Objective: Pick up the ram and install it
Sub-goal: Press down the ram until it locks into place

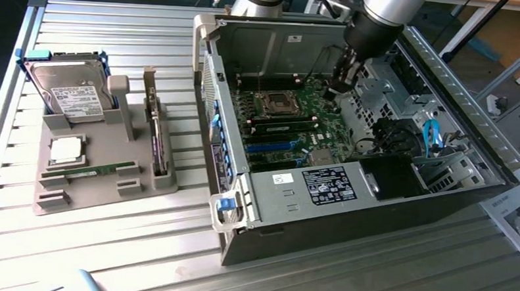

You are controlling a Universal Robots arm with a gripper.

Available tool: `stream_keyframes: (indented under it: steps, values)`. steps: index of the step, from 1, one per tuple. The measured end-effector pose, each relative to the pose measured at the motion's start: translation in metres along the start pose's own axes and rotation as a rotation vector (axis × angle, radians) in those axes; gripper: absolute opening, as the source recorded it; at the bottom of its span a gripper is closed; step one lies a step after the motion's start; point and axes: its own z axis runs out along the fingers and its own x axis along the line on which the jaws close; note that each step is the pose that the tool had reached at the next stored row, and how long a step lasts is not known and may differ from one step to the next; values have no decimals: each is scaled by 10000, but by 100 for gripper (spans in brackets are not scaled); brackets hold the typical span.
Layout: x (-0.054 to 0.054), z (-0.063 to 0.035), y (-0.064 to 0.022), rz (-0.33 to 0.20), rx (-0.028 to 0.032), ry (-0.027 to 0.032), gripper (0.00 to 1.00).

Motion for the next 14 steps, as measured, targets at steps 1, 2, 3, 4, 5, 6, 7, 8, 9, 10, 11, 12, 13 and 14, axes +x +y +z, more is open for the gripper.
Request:
stream_keyframes:
  steps: [1,2,3,4,5,6,7,8,9,10,11,12,13,14]
  values:
    - [0,1,0,341,-8,-9,11]
    - [0,1,0,602,-15,-15,11]
    - [0,2,0,764,-18,-19,11]
    - [0,2,0,939,-22,-22,11]
    - [0,3,0,1245,-30,-30,11]
    - [0,3,0,1449,-35,-35,11]
    - [0,3,0,1745,-42,-42,11]
    - [0,4,0,1991,-48,-48,11]
    - [0,4,0,2157,-52,-53,11]
    - [-1,4,0,2460,-60,-61,11]
    - [0,5,0,2743,-67,-69,11]
    - [0,5,0,2947,-72,-73,11]
    - [0,6,0,3148,-77,-79,11]
    - [0,6,0,3328,-82,-83,11]
